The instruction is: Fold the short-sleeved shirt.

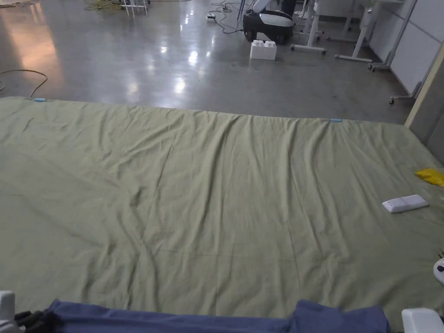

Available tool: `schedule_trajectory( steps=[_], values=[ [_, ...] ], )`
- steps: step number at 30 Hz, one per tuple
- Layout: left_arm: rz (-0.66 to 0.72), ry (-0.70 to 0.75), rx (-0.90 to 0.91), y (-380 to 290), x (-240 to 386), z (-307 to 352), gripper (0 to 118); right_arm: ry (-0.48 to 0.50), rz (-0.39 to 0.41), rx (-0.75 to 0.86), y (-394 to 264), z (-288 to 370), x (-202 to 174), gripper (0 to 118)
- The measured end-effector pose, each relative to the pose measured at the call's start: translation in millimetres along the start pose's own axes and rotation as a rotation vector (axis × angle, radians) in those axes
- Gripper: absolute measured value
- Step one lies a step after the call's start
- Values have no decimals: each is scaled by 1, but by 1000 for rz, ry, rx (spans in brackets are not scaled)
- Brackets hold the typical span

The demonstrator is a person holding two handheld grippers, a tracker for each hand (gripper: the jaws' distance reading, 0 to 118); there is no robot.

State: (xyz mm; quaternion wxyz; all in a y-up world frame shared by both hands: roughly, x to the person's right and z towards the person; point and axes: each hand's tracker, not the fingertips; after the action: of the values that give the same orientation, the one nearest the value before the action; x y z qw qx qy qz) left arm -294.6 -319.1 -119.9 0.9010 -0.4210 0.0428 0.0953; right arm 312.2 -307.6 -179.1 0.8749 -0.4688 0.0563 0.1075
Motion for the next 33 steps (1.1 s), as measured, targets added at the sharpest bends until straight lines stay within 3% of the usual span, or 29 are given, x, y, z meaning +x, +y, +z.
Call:
schedule_trajectory(
  steps=[6, 14, 16, 17, 19, 21, 27, 33],
  values=[
    [-53, 60, -144, -29, 5, -31, 6, -19, 0, -82, -31, -32, -7, 1],
    [-97, 103, -176, -42, 6, -63, 6, -43, -34, -90, -42, -57, -19, 3],
    [-109, 111, -166, -39, 6, -61, 10, -66, -21, -75, -41, -54, -24, 14],
    [-111, 112, -163, -37, 7, -58, 16, -92, -5, -80, -39, -49, -25, 26],
    [-111, 110, -131, -29, 9, -51, 39, -172, 17, -52, -31, -35, -26, 68],
    [-87, 79, -53, -16, 12, -42, 54, -158, -7, 45, -18, -13, -23, 92],
    [-63, 37, 174, 28, 41, -20, 55, -138, -73, 409, 26, 29, -35, 92],
    [-119, 115, 416, 60, 94, -4, 54, -107, -126, 683, 62, 44, -72, 92]
  ],
)
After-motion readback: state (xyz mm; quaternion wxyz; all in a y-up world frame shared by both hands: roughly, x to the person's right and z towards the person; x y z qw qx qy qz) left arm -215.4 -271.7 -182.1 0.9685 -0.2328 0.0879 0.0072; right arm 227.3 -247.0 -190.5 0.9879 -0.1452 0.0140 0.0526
